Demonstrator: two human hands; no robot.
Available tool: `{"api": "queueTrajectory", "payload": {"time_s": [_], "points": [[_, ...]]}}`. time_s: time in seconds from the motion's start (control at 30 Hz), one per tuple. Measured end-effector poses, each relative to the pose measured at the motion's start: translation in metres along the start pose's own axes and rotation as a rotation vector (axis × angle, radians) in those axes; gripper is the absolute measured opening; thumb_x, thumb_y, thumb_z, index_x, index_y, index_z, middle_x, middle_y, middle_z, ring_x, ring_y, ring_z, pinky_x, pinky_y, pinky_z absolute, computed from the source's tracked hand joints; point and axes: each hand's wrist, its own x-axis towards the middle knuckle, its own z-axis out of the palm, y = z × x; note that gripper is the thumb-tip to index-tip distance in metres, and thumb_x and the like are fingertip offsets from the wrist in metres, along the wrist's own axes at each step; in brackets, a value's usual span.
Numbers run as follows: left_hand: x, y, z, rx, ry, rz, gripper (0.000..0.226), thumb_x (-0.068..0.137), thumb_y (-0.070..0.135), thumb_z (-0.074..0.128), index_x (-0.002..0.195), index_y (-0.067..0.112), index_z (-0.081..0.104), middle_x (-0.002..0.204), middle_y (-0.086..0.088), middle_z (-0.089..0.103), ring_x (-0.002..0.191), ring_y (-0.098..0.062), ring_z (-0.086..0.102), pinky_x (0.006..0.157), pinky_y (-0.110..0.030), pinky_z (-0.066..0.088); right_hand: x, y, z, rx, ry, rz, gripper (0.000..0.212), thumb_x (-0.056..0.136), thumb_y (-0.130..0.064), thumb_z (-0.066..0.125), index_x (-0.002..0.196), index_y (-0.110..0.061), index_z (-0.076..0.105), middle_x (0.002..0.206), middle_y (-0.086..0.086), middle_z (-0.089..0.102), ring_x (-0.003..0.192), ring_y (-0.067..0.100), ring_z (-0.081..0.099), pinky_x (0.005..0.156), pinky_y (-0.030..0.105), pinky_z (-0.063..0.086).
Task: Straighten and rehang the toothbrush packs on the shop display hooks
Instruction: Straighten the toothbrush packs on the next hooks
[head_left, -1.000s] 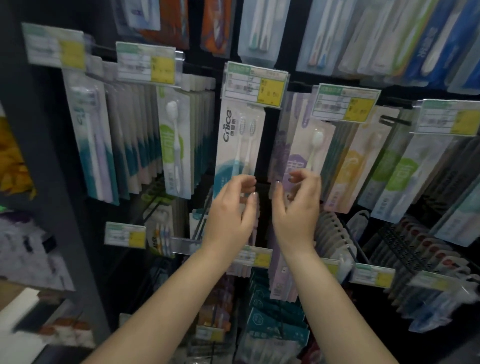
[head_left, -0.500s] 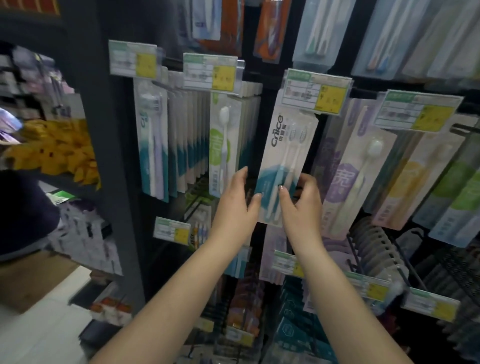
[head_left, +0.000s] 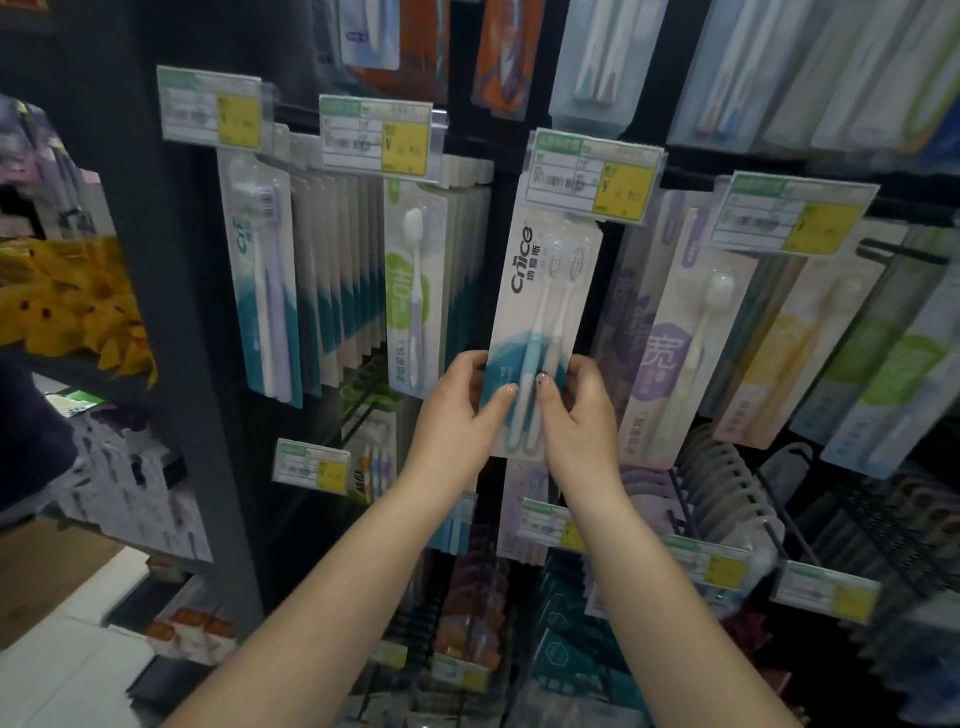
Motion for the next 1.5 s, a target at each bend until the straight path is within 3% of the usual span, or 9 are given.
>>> {"api": "queueTrajectory", "payload": {"time_s": [0.17, 0.37, 0.5, 0.67, 0.9, 1.1, 1.33, 1.43, 1.5], "points": [[-0.003, 0.0, 0.005, -0.06, -0.066, -0.046, 0.017, 0.089, 0.027, 0.059, 0.105, 0.026, 0.055, 0.098, 0.009, 0.064, 0.092, -0.005, 0.06, 0.077, -0.022, 0.049, -0.005, 0.001, 0.0, 0.058, -0.001, -0.011, 0.014, 0.095, -0.018, 0.048, 0.108, -0.023, 0.047, 0.099, -0.012, 0.058, 0.097, 0.008, 0.057, 0.082, 0.021, 0.046], [-0.008, -0.003, 0.01, -0.087, -0.041, 0.0, 0.009, 0.093, 0.028, 0.052, 0.1, 0.024, 0.057, 0.091, 0.012, 0.063, 0.084, -0.001, 0.059, 0.074, -0.022, 0.047, -0.008, 0.003, -0.007, 0.102, 0.04, -0.038, 0.014, 0.097, -0.017, 0.044, 0.11, -0.022, 0.043, 0.099, -0.015, 0.055, 0.091, -0.003, 0.055, 0.076, 0.01, 0.045], [-0.009, -0.009, 0.011, -0.086, 0.012, 0.02, 0.018, 0.097, 0.022, 0.044, 0.103, 0.015, 0.059, 0.097, 0.0, 0.065, 0.093, -0.011, 0.061, 0.082, -0.03, 0.051, -0.011, 0.003, -0.012, 0.06, 0.126, -0.079, 0.015, 0.097, -0.016, 0.044, 0.111, -0.022, 0.043, 0.097, -0.019, 0.052, 0.085, -0.01, 0.053, 0.071, 0.005, 0.041], [-0.004, -0.014, 0.011, 0.039, 0.079, 0.006, 0.02, 0.095, 0.02, 0.048, 0.113, 0.014, 0.055, 0.114, -0.003, 0.057, 0.093, -0.002, 0.051, 0.077, -0.009, 0.04, -0.012, 0.001, -0.017, 0.039, 0.183, -0.092, 0.019, 0.097, -0.016, 0.045, 0.116, -0.016, 0.048, 0.094, -0.017, 0.053, 0.082, -0.012, 0.052, 0.068, 0.004, 0.041], [0.01, -0.017, 0.014, 0.059, 0.003, -0.124, 0.044, 0.095, 0.023, 0.05, 0.136, 0.013, 0.037, 0.135, -0.004, 0.046, 0.121, -0.013, 0.044, 0.097, -0.023, 0.033, -0.016, -0.005, -0.021, 0.03, 0.193, -0.112, 0.024, 0.097, -0.016, 0.044, 0.12, -0.017, 0.051, 0.099, -0.015, 0.058, 0.089, -0.008, 0.055, 0.072, 0.006, 0.044], [0.017, -0.014, 0.013, 0.043, 0.05, -0.127, 0.033, 0.093, 0.018, 0.052, 0.125, 0.012, 0.047, 0.112, 0.0, 0.057, 0.1, -0.009, 0.052, 0.083, -0.022, 0.039, -0.013, -0.007, -0.027, -0.024, 0.175, -0.126, 0.034, 0.097, -0.018, 0.044, 0.131, -0.017, 0.05, 0.117, -0.01, 0.057, 0.112, 0.003, 0.052, 0.093, 0.014, 0.042], [0.02, -0.012, 0.013, 0.025, 0.109, -0.109, 0.017, 0.091, 0.017, 0.054, 0.108, 0.014, 0.053, 0.086, 0.009, 0.055, 0.079, -0.004, 0.052, 0.065, -0.018, 0.039, -0.015, -0.007, -0.029, -0.032, 0.175, -0.095, 0.044, 0.098, -0.019, 0.044, 0.141, -0.017, 0.038, 0.125, -0.024, 0.038, 0.117, -0.013, 0.034, 0.091, -0.006, 0.025], [0.021, -0.01, 0.013, 0.018, 0.103, -0.105, 0.01, 0.091, 0.018, 0.055, 0.1, 0.017, 0.052, 0.083, 0.011, 0.053, 0.076, 0.0, 0.049, 0.063, -0.013, 0.038, -0.015, -0.008, -0.029, -0.07, 0.188, -0.129, 0.04, 0.098, -0.02, 0.043, 0.138, -0.016, 0.041, 0.129, -0.015, 0.048, 0.117, -0.001, 0.045, 0.094, 0.008, 0.036], [0.021, -0.009, 0.012, 0.007, 0.093, -0.098, 0.007, 0.091, 0.018, 0.056, 0.097, 0.017, 0.052, 0.082, 0.01, 0.054, 0.075, 0.0, 0.049, 0.063, -0.013, 0.039, -0.015, -0.009, -0.03, -0.077, 0.202, -0.151, 0.032, 0.097, -0.019, 0.043, 0.129, -0.013, 0.044, 0.118, -0.002, 0.057, 0.102, 0.007, 0.056, 0.081, 0.012, 0.044]]}}
